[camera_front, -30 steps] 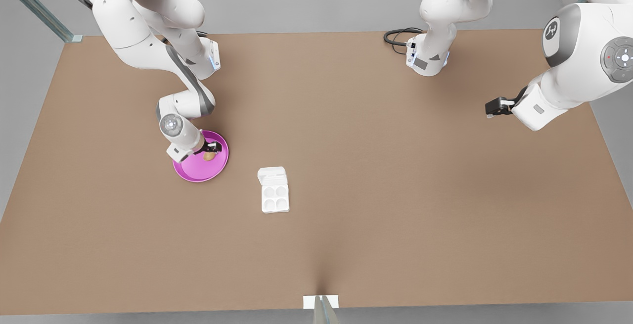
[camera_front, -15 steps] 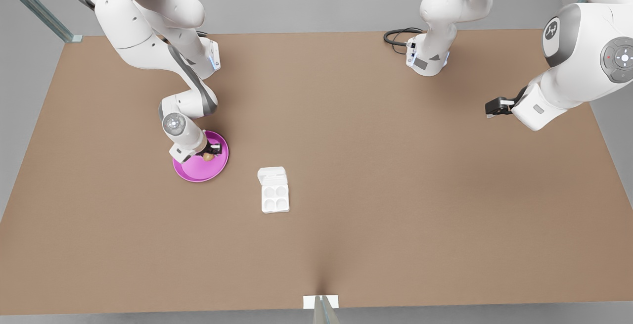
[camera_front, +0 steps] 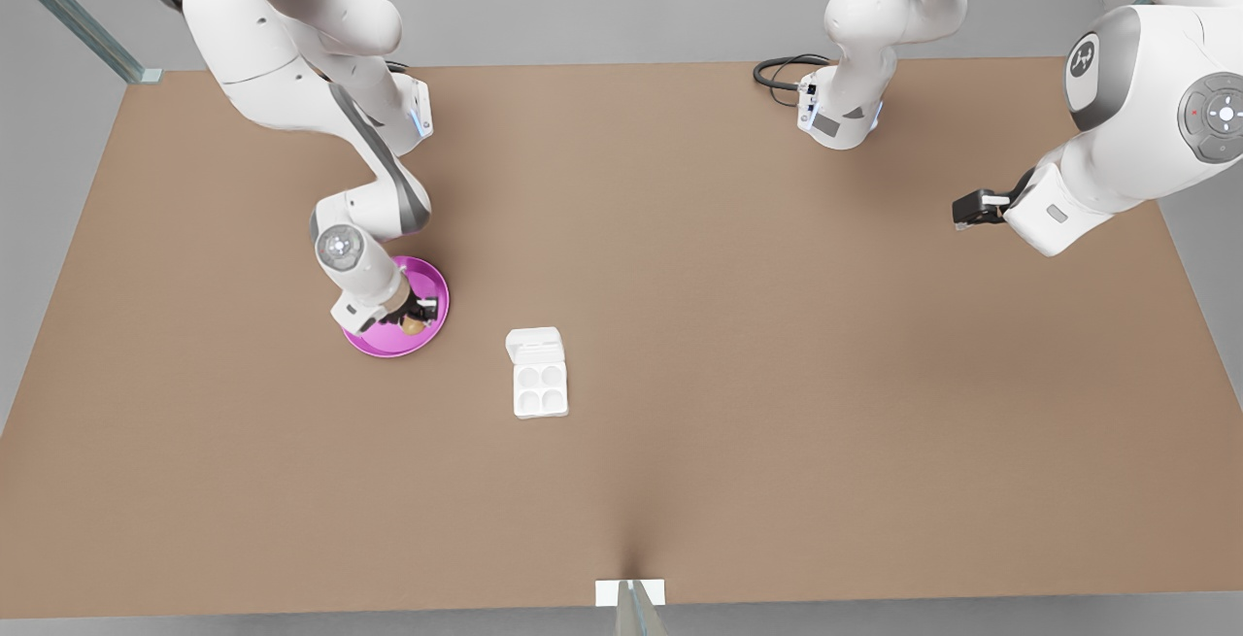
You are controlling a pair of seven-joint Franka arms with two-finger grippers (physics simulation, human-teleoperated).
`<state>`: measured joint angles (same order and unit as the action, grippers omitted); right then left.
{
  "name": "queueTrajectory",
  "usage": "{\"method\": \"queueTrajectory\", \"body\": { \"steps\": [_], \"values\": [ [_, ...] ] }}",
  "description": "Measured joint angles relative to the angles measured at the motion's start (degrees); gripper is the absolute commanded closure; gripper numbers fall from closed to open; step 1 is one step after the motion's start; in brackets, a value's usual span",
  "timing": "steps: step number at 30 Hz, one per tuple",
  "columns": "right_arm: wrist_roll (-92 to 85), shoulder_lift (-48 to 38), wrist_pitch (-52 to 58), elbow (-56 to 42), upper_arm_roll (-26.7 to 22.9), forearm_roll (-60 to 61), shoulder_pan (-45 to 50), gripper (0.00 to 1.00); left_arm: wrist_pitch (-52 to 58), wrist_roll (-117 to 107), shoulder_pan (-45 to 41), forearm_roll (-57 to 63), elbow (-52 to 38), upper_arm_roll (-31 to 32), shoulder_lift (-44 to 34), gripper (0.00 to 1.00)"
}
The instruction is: Pack egg into the box and close the box lid
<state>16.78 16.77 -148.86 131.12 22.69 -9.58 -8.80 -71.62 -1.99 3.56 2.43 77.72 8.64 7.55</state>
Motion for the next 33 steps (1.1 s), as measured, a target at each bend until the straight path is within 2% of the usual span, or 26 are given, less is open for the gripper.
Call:
{"method": "queueTrajectory", "body": {
  "steps": [4, 12, 15, 20, 26, 31, 32, 33],
  "values": [
    [-0.3, 1.7, 8.9, -13.9, 2.3, 0.6, 0.8, 0.61, 0.2, 0.0, -0.1, 0.0, 0.0, 0.0, 0.0, 0.00],
    [1.2, 20.4, 18.0, -45.6, 2.1, 2.9, 14.0, 0.60, 0.3, -0.1, 0.0, 0.0, 0.0, 0.0, 0.0, 0.00],
    [1.8, 23.7, 21.1, -52.0, 0.7, 2.8, 16.5, 0.60, 0.3, -0.1, -0.1, 0.0, 0.0, 0.0, 0.0, 0.00],
    [2.8, 26.9, 24.4, -56.8, -1.5, 2.8, 19.6, 0.61, 0.3, -0.1, -0.1, 0.0, 0.0, 0.0, 0.1, 0.00],
    [4.0, 26.6, 23.9, -47.8, -1.8, 3.4, 20.2, 0.61, 0.5, -0.1, -0.1, 0.0, 0.0, 0.0, 0.2, 0.00],
    [5.0, 26.5, 22.4, -46.2, -1.6, 3.6, 20.4, 0.60, 0.6, -0.1, 0.0, 0.0, 0.0, 0.0, 0.2, 0.00],
    [5.3, 26.5, 22.3, -46.1, -1.6, 3.4, 20.5, 0.00, 0.6, -0.1, 0.0, 0.0, 0.0, 0.0, 0.2, 0.00],
    [5.7, 26.5, 22.3, -46.2, -1.6, 3.1, 20.7, 0.00, 0.7, -0.1, 0.0, 0.0, 0.0, 0.0, 0.2, 0.00]
  ]
}}
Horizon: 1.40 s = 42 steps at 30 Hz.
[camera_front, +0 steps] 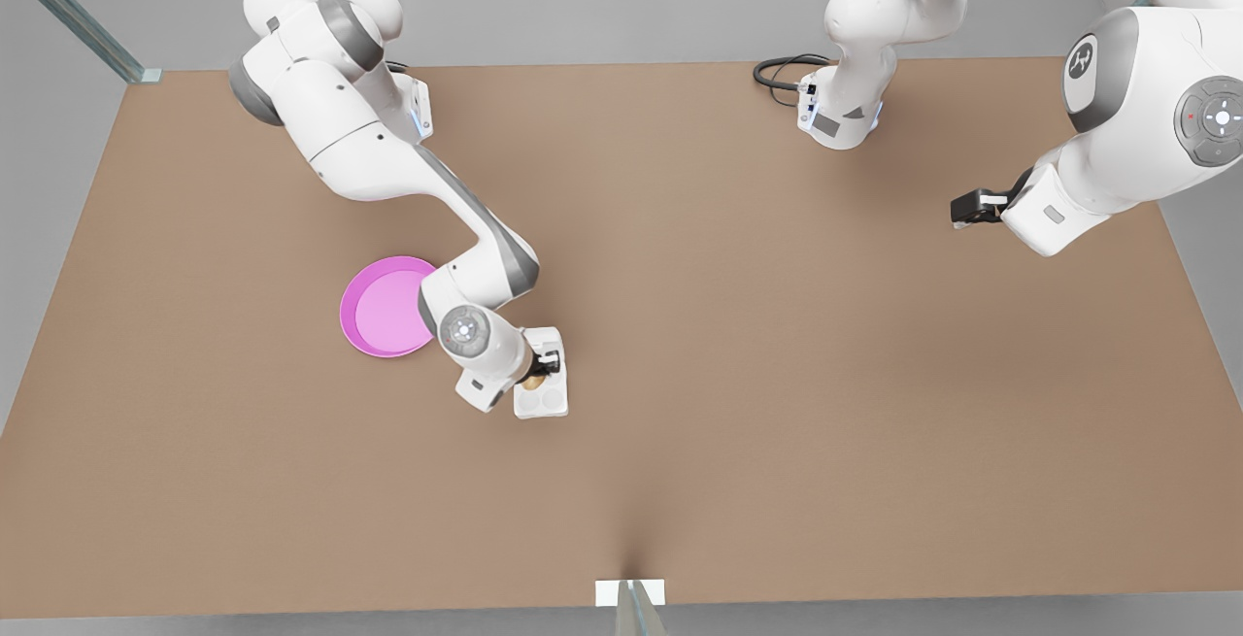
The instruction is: Pack egg into the box and close the box lid
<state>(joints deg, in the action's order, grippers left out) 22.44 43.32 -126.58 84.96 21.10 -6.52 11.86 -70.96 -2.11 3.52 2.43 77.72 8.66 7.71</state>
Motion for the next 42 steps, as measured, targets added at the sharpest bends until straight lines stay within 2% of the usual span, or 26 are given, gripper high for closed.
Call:
{"method": "queueTrajectory", "body": {
  "steps": [8, 10, 13, 15, 17, 18, 19, 20, 21, 22, 24, 31, 37, 42],
  "values": [
    [2.0, -0.2, 0.0, -2.5, 0.1, -0.9, 0.1, 0.00, 0.1, 0.0, 0.0, 0.0, 0.0, 0.0, 0.0, 0.00],
    [2.2, -9.2, 1.3, -4.7, 0.3, -1.0, -1.0, 0.00, 0.1, 0.0, 0.0, 0.0, 0.0, 0.0, 0.0, 0.00],
    [-0.3, -21.8, 10.8, -10.4, 0.4, -0.9, -10.3, 0.00, 0.1, 0.0, 0.0, 0.0, 0.0, 0.0, 0.1, 0.00],
    [-2.2, -27.3, 16.7, -4.0, 0.4, -0.5, -17.8, 0.00, 0.4, -0.2, -1.0, 0.3, 0.1, -0.1, 0.8, 0.00],
    [-4.0, -29.7, 20.1, -1.6, 0.2, -0.3, -22.3, 0.00, 1.0, -2.6, -8.7, 0.5, 0.2, -0.2, 3.7, 0.00],
    [-4.7, -30.1, 21.6, -1.8, 0.1, -0.3, -23.4, 0.00, 1.3, -5.0, -17.3, -1.2, 0.1, -0.2, 6.6, 0.21],
    [-5.5, -30.2, 22.8, -2.3, 0.0, -0.2, -24.1, 0.00, 0.4, -8.0, -26.3, -3.9, -0.4, -0.1, 10.0, 0.51],
    [-6.2, -30.3, 23.8, -2.5, -0.3, -0.1, -24.6, 0.00, -3.0, -11.6, -33.1, -6.8, -0.7, 0.0, 13.7, 0.70],
    [-6.9, -30.9, 24.4, -0.6, -5.2, 0.1, -20.8, 0.00, -7.4, -15.3, -37.3, -8.8, -0.9, 0.1, 16.8, 0.79],
    [-7.5, -31.6, 24.7, -0.1, -9.1, 0.7, -17.3, 0.00, -12.3, -19.2, -40.5, -10.3, -1.0, 0.1, 19.3, 0.79],
    [-8.7, -32.0, 25.7, -0.9, -12.1, 2.1, -15.1, 0.00, -22.5, -27.2, -45.1, -12.3, -1.4, 0.1, 23.3, 0.79],
    [-12.0, -31.3, 27.4, -1.6, -13.1, 3.7, -14.5, 0.00, -52.7, -49.1, -50.0, -15.4, -5.4, -0.1, 35.9, 0.79],
    [-14.0, -29.1, 27.5, -4.1, -13.3, 3.4, -14.3, 0.00, -67.2, -60.7, -50.1, -11.5, -5.7, -0.1, 42.3, 0.79],
    [-15.1, -26.7, 23.2, -4.3, -13.5, 3.4, -15.0, 0.00, -74.1, -66.8, -49.9, -10.4, -8.8, -0.2, 46.8, 0.79]
  ]
}}
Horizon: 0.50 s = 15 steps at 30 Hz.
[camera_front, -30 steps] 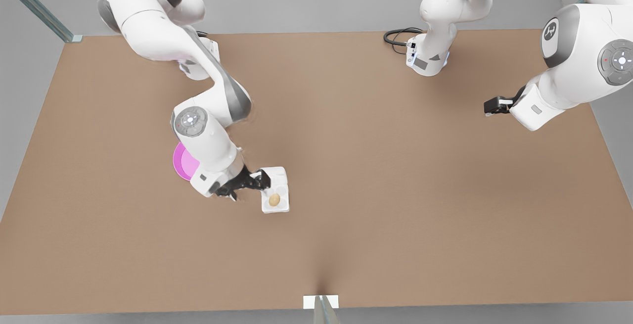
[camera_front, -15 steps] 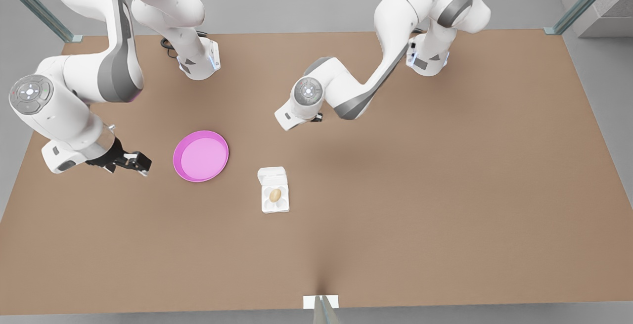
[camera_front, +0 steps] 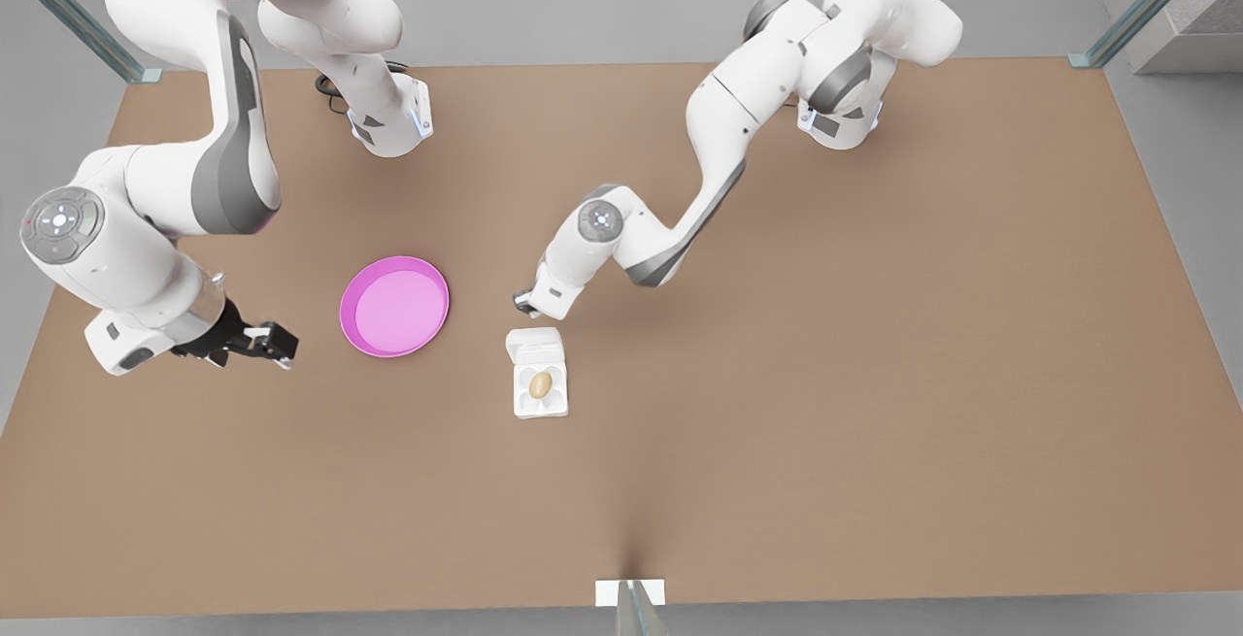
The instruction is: Pack egg into the box and close the box lid
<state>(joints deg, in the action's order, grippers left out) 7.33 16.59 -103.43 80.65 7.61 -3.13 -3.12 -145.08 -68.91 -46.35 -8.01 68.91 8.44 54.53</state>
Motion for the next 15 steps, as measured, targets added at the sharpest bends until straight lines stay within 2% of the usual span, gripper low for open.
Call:
{"method": "queueTrajectory", "body": {
  "steps": [15],
  "values": [
    [-1.9, 0.1, -7.4, -0.1, 0.0, 0.1, -1.3, 0.00, -5.7, -8.9, 4.7, 0.4, -2.0, -0.3, 0.6, 0.79]
  ]
}}
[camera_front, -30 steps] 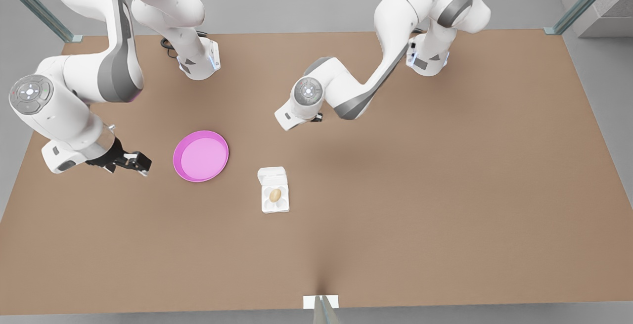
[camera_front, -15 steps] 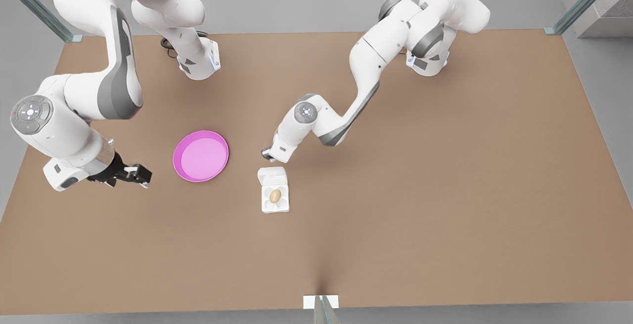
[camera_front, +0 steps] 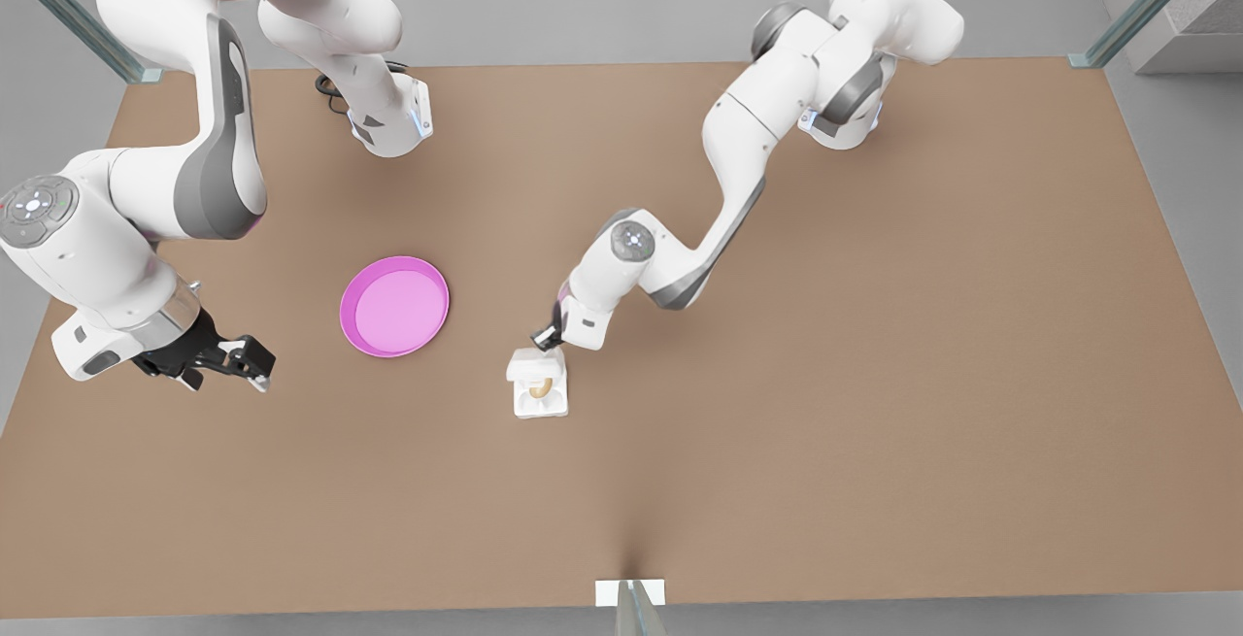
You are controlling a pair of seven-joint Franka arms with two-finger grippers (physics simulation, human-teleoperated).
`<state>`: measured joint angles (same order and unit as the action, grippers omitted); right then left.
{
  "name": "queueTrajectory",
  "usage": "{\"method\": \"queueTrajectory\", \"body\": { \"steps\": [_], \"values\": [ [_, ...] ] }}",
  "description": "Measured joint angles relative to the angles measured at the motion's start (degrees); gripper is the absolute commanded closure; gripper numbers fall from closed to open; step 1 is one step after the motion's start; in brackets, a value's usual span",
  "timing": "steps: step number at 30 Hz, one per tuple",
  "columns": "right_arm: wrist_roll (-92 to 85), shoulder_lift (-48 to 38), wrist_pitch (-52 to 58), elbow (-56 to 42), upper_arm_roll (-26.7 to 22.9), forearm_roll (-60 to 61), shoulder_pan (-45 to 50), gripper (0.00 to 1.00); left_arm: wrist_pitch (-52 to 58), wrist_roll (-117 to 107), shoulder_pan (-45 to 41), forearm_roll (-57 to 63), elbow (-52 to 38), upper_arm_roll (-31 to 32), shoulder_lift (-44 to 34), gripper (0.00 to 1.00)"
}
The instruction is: Pack egg into the box and close the box lid
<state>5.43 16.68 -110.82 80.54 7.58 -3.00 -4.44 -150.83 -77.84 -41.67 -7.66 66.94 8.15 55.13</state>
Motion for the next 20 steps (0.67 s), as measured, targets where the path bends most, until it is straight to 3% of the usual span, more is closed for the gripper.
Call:
{"method": "queueTrajectory", "body": {
  "steps": [6, 7, 8, 10, 12, 15, 20],
  "values": [
    [-0.5, -0.1, -0.5, 0.0, 0.0, 0.0, -0.8, 0.00, 1.9, -1.4, 5.7, -0.2, -1.4, 0.4, -4.1, 0.79],
    [-0.5, -0.1, -0.5, 0.0, 0.0, 0.0, -0.8, 0.00, 5.6, -1.0, 10.0, -0.2, -1.5, 0.5, -7.4, 0.64],
    [-0.6, -0.1, -0.5, 0.0, 0.0, 0.0, -0.8, 0.00, 12.1, 0.3, 16.1, -0.3, -2.9, 0.4, -11.4, 0.03],
    [-0.7, -0.1, -0.5, 0.0, 0.0, 0.0, -0.8, 0.00, 27.9, 5.7, 29.2, 0.9, -8.2, 0.0, -16.3, 0.00],
    [-0.8, -0.1, -0.1, 0.1, 0.0, 0.0, -0.8, 0.00, 42.1, 12.8, 35.2, 5.7, -9.5, -0.2, -23.9, 0.00],
    [-1.0, -0.2, 0.9, 0.2, 0.0, -0.1, -0.8, 0.00, 56.7, 23.5, 37.6, 10.3, 0.7, -0.5, -39.5, 0.00],
    [-1.2, -0.4, 1.9, 0.4, 0.1, -0.2, -0.9, 0.00, 68.1, 38.0, 38.7, 13.1, 6.7, -0.5, -45.1, 0.00]
  ]
}}
